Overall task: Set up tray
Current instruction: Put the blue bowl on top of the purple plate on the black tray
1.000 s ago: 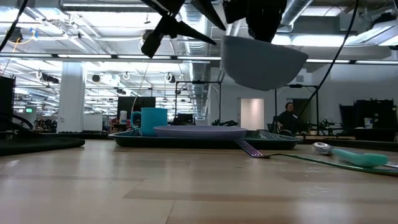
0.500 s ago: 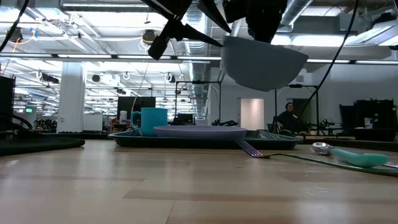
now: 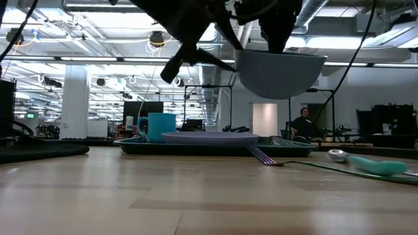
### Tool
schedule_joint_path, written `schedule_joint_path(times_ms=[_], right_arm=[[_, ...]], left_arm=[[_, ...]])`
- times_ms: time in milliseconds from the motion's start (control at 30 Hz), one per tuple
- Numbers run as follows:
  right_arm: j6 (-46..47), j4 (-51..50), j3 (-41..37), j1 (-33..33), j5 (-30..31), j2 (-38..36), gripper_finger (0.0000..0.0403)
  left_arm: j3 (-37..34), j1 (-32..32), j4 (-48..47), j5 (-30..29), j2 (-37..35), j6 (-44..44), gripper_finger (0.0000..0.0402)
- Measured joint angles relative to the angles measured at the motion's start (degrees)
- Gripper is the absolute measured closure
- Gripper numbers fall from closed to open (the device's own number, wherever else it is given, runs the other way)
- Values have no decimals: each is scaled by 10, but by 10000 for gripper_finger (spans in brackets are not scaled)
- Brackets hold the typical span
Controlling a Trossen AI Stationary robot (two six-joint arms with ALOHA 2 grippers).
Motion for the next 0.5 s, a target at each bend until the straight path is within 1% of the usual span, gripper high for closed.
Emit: schedule_joint_path(times_ms=[200,300,367,500], right_arm=[[1,1,0,0,0,0,403],[1,-1,0,0,-1,-1,403],[-6,-1,0,0,-4,-1,403],[-19,7,2,5,-10,-2,392]], left_arm=[[0,0,20,-31,11,0,283],[0,-3,23,-42,11,2,296],[-1,-4,21,-45,11,1,316],[-2,-10,8,-56,12,1,381]])
